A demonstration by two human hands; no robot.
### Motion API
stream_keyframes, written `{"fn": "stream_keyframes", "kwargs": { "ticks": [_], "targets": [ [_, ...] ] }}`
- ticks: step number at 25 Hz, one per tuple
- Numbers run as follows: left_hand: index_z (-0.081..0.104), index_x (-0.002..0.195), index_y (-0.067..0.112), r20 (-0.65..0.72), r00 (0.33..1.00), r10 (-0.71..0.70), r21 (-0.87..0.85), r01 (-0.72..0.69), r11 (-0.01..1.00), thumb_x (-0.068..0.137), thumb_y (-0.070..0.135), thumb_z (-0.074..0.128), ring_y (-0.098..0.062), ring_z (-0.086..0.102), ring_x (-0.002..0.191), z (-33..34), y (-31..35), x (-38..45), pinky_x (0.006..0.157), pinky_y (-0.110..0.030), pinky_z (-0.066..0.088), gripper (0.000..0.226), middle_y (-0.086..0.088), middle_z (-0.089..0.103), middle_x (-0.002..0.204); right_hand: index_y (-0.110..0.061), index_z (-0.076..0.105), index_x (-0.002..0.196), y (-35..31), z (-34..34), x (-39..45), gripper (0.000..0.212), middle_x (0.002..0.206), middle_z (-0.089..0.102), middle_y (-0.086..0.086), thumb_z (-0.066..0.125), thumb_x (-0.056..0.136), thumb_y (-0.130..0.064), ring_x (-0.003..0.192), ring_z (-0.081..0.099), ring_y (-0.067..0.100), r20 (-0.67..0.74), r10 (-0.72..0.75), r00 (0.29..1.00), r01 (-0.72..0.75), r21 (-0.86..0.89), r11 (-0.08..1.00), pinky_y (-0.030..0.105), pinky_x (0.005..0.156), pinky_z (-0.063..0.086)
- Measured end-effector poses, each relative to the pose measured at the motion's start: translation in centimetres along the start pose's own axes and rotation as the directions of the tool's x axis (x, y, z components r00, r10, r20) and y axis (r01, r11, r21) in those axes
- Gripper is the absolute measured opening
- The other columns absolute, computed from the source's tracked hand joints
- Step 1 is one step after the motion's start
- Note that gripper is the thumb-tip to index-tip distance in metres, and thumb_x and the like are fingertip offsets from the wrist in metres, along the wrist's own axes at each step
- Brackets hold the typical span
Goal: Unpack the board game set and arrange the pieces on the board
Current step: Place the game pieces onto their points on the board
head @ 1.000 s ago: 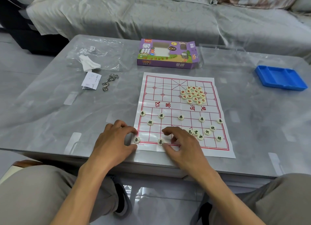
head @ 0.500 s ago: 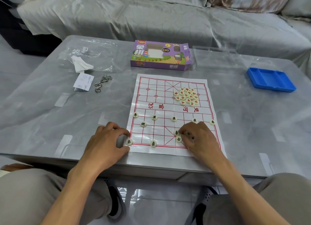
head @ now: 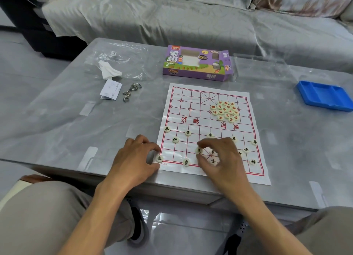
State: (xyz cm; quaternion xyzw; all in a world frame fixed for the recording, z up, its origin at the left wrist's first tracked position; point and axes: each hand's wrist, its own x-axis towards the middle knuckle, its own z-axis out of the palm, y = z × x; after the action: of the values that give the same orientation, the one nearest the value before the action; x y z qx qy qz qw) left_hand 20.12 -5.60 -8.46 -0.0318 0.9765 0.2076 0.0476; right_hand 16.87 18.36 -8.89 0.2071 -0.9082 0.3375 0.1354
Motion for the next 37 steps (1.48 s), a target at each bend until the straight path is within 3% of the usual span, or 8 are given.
{"fn": "stream_keyframes", "kwargs": {
  "ticks": [6, 19, 27, 37],
  "targets": [
    [0.055, 0.124, 0.040, -0.009, 1.000, 0.001, 0.013, -0.001, 1.000, 0.083, 0.044, 0.067, -0.012, 0.037, 0.119, 0.1, 0.1, -0.1, 0.094, -0.031, 0.044, 0.043, 0.014, 0.043, 0.126, -0.024, 0.066, 0.101, -2.1, 5.4, -0.7, 0.025, 0.093, 0.067, -0.013, 0.068, 0.076, -0.025, 0.102, 0.055, 0.014, 0.083, -0.042, 0.996, 0.042, 0.000, 0.999, 0.031, 0.086, 0.042],
    [0.057, 0.121, 0.038, -0.016, 1.000, -0.008, 0.003, 0.008, 1.000, 0.082, 0.043, 0.069, -0.014, 0.038, 0.120, 0.0, 0.3, -0.1, 0.095, -0.032, 0.044, 0.042, 0.013, 0.044, 0.128, -0.026, 0.064, 0.106, -1.6, 5.9, -0.5, 0.030, 0.098, 0.067, -0.013, 0.066, 0.077, -0.033, 0.107, 0.053, 0.015, 0.136, -0.035, 0.990, 0.038, -0.019, 0.999, 0.034, 0.090, 0.045],
    [0.061, 0.113, 0.034, -0.034, 0.999, 0.033, 0.006, -0.032, 0.999, 0.085, 0.042, 0.067, -0.011, 0.042, 0.118, 0.4, 0.4, 0.1, 0.095, -0.032, 0.045, 0.030, 0.015, 0.048, 0.127, -0.023, 0.064, 0.107, 0.1, 4.0, -1.6, 0.029, 0.096, 0.064, -0.011, 0.067, 0.079, -0.030, 0.101, 0.051, 0.012, 0.073, 0.018, 0.997, -0.016, -0.035, 0.999, 0.028, 0.084, 0.044],
    [0.065, 0.110, 0.039, -0.036, 0.998, 0.041, -0.007, -0.042, 0.999, 0.087, 0.041, 0.066, -0.011, 0.042, 0.116, 0.5, 0.4, 0.1, 0.092, -0.030, 0.044, 0.023, 0.015, 0.049, 0.123, -0.023, 0.064, 0.109, 0.5, 4.0, -2.0, 0.029, 0.096, 0.066, -0.013, 0.067, 0.080, -0.027, 0.099, 0.052, 0.009, 0.105, 0.021, 0.994, -0.020, -0.017, 1.000, 0.021, 0.083, 0.041]
  ]
}}
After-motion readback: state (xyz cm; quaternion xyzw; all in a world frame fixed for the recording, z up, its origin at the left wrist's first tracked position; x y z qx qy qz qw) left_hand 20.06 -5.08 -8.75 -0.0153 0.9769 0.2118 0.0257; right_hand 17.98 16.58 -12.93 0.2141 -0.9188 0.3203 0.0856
